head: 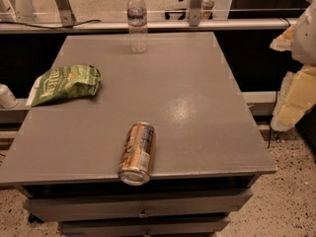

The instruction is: Pick green jalapeno chip bag

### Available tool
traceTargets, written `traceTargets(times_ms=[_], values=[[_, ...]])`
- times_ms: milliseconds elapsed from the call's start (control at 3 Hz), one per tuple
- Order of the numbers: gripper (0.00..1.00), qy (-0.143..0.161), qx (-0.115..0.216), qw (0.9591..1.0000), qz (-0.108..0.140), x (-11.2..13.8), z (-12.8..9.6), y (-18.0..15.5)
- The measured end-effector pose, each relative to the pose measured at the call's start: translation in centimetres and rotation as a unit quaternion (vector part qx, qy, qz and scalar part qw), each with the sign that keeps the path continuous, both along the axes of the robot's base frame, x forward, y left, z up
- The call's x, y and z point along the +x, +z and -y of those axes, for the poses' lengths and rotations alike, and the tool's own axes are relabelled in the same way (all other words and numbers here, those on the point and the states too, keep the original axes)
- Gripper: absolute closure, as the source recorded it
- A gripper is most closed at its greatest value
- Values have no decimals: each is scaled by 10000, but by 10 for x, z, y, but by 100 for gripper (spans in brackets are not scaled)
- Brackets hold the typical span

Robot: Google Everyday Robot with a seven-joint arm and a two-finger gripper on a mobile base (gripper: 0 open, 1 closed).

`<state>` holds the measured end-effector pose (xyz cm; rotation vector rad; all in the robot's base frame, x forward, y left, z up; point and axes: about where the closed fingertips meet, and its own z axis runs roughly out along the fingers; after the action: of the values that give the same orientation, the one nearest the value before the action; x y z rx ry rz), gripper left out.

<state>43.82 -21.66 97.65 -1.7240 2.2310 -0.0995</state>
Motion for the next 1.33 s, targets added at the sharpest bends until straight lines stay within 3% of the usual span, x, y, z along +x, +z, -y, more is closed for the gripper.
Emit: traceTargets(times_ms=[333, 667, 1000, 1333], values=[[0, 0, 0, 10000, 1, 0, 0, 0], [0, 11, 275, 9996, 90, 6, -2, 0], [0, 68, 991, 9948, 233, 33, -17, -16], [0, 192, 1733, 9839, 380, 67, -51, -38]])
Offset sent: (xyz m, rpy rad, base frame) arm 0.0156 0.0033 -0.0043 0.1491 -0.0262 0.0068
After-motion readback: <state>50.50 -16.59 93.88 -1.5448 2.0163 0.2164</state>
